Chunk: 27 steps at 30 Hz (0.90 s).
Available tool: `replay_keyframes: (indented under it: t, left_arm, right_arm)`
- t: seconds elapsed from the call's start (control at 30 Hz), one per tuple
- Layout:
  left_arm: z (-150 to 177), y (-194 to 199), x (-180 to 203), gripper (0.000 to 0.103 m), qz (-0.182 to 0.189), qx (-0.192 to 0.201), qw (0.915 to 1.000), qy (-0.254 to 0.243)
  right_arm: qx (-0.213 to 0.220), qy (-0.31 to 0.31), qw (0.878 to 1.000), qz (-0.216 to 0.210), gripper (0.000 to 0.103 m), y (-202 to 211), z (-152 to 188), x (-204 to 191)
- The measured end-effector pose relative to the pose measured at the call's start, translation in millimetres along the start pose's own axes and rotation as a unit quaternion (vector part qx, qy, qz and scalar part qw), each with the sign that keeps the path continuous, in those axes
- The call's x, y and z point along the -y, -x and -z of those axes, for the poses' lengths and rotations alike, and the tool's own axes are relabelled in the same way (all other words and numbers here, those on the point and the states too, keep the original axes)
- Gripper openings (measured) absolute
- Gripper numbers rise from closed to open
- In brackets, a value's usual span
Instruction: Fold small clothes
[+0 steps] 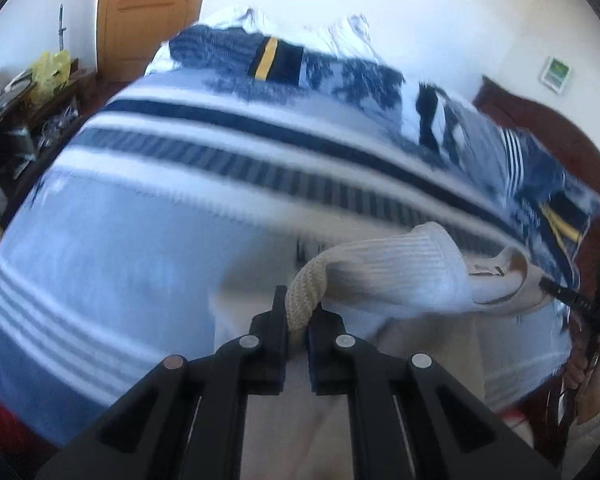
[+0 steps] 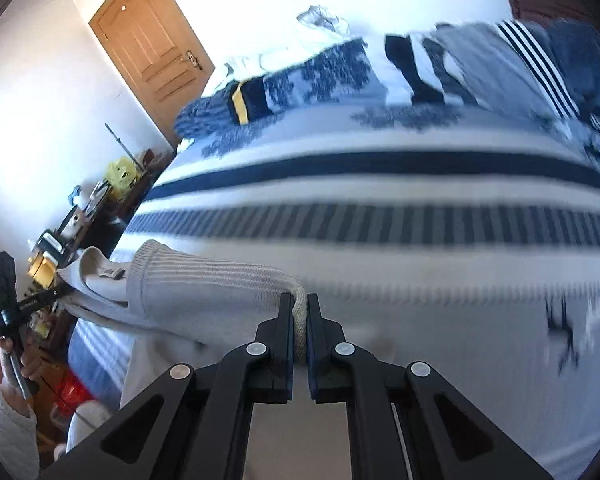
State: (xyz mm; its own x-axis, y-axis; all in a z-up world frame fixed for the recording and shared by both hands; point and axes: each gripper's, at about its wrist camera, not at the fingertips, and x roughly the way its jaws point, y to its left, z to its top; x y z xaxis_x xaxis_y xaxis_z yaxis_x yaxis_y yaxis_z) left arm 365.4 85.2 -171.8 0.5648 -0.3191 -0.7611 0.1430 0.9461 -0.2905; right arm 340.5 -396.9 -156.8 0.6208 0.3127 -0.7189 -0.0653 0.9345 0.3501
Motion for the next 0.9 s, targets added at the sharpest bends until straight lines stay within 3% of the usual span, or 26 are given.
replay_keyframes:
  t: [0.2,0.33,0.4,0.43,0.47,0.53,0.67,0.8,0.9]
  left_arm:
    - [129.3,-37.9,-29.2,0.008,0.013,-0.091,0.9924,0.082]
    - [177.8,-61.3,-44.3,0.011,0.015,-0.155,0.9813,0.114]
    - [181.1,-48.6,-42.2,0.013,0.029,-0.143,0.9832,0.11]
    - [180.8,-42.0,-40.0,0.022,0.032,-0.134,0.9848,0.105]
    - [179.7,-36.2,-37.9,0.033,0.037,-0.127,0.9859,0.102]
    - [180.0,-24.6,-31.2,0.039,0.049,-0.117,0.9875,0.094]
    - [190.7,-22.6,-25.9,0.044,0.074,-0.12,0.9827,0.12]
    - [198.4,-32.1,-31.7,0.044,0.1,-0.147,0.9684,0.175]
    - [193.2,-36.2,-45.8,0.046,0.09,-0.153,0.9557,0.235]
  right_arm:
    - [-0.025,-0.098,0.995,0.007,0.005,9.3,143.8,24.0]
    - [-0.032,-0.215,0.976,-0.025,0.007,-9.8,234.0,61.6]
    - [-0.047,-0.254,0.966,-0.028,0.01,-10.5,242.4,72.9]
    - [-0.033,-0.254,0.966,-0.039,0.011,-2.8,240.3,72.6]
    - [-0.017,-0.244,0.969,-0.044,0.019,6.7,236.9,68.7]
    - [0.001,-0.225,0.974,-0.03,0.051,23.8,238.4,56.8]
    - [-0.005,-0.246,0.967,-0.064,0.053,26.7,261.1,43.6]
    - [-0.035,-0.237,0.968,-0.073,0.053,14.5,264.2,26.2]
    - [-0.039,-0.246,0.966,-0.074,0.053,10.8,262.8,21.1]
